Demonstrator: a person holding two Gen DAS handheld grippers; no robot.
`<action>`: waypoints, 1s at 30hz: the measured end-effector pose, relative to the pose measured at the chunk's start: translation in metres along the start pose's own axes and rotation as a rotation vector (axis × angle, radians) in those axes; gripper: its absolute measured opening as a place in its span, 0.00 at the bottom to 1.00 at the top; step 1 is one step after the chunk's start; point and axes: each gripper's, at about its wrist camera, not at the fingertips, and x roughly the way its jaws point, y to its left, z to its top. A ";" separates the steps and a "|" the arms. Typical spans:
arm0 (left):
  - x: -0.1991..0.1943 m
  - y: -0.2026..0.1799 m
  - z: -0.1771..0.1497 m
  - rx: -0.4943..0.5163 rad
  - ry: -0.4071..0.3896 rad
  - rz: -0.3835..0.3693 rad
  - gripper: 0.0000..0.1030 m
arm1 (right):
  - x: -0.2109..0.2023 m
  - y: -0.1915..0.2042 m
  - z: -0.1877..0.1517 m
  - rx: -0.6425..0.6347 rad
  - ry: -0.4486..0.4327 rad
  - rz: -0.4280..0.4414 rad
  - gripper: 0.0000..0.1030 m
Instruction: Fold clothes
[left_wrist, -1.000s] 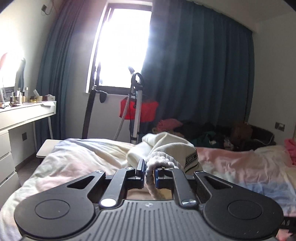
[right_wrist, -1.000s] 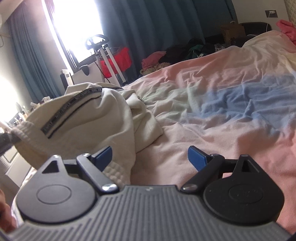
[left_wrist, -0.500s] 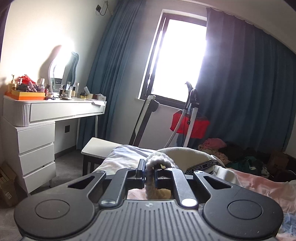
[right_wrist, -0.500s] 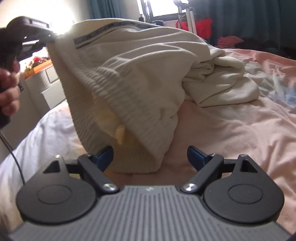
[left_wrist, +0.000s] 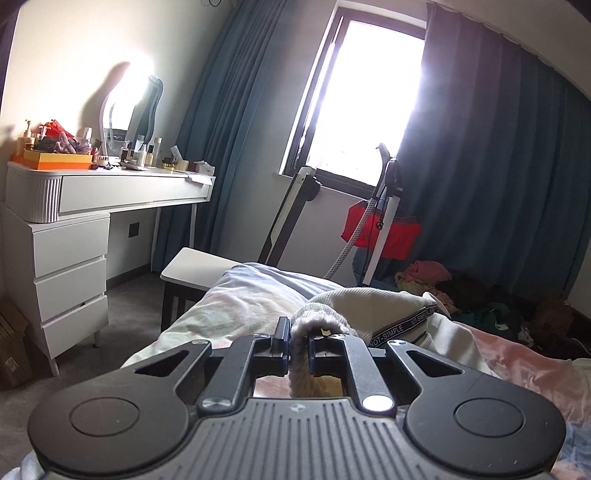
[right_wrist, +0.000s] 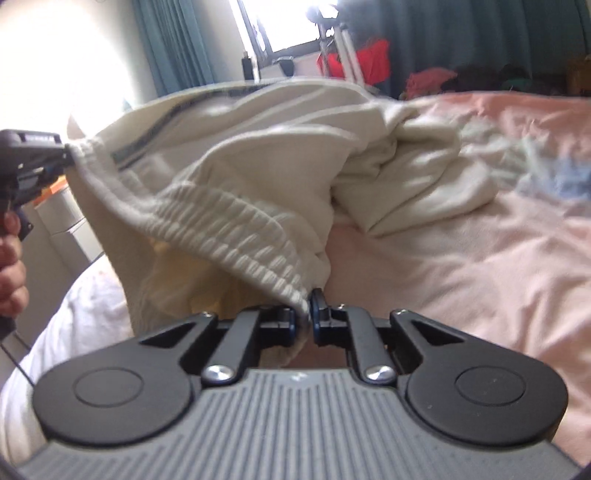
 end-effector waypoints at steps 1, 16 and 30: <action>-0.005 -0.001 0.000 -0.011 0.001 -0.010 0.10 | -0.013 0.001 0.007 -0.032 -0.031 -0.030 0.11; -0.102 0.009 -0.043 0.182 0.296 0.028 0.09 | -0.132 0.040 -0.023 -0.556 -0.037 -0.150 0.11; -0.116 0.053 -0.051 -0.018 0.467 -0.026 0.31 | -0.122 0.062 -0.051 -0.520 0.064 0.074 0.70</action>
